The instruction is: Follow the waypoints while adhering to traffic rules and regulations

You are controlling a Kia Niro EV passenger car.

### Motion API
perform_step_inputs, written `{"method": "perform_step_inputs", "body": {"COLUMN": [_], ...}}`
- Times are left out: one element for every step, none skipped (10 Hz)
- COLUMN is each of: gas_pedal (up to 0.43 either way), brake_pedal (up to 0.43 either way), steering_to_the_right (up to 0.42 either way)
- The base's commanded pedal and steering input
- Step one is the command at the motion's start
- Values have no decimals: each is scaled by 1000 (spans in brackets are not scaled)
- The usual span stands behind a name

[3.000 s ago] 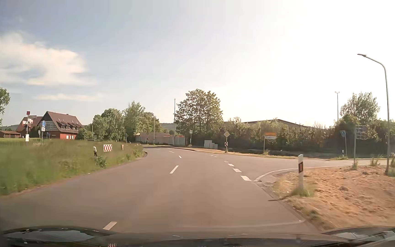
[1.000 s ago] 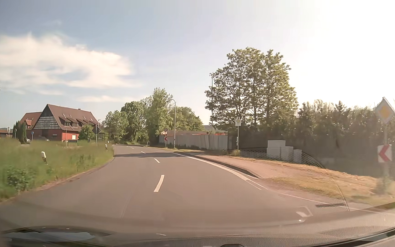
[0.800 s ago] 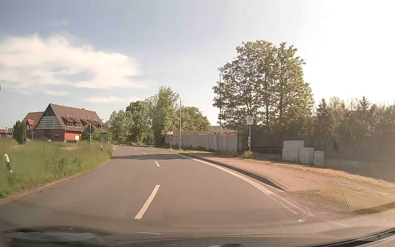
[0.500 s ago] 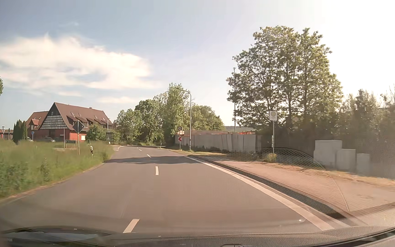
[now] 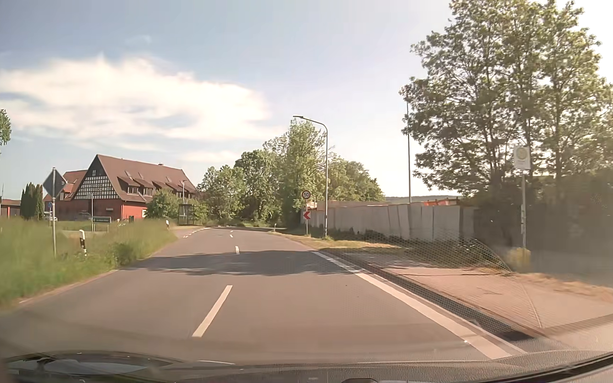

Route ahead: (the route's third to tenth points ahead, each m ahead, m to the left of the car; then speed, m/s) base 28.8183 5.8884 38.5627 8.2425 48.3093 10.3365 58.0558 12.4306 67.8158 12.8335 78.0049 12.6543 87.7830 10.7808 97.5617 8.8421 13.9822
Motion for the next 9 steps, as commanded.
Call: {"method": "perform_step_inputs", "body": {"gas_pedal": [150,150,150,150,150,150,150,157,169], "brake_pedal": [0,0,0,0,0,0,0,0,0], "steering_to_the_right": [-55,-55,-56,-56,-56,-56,-56,-56,-55]}}
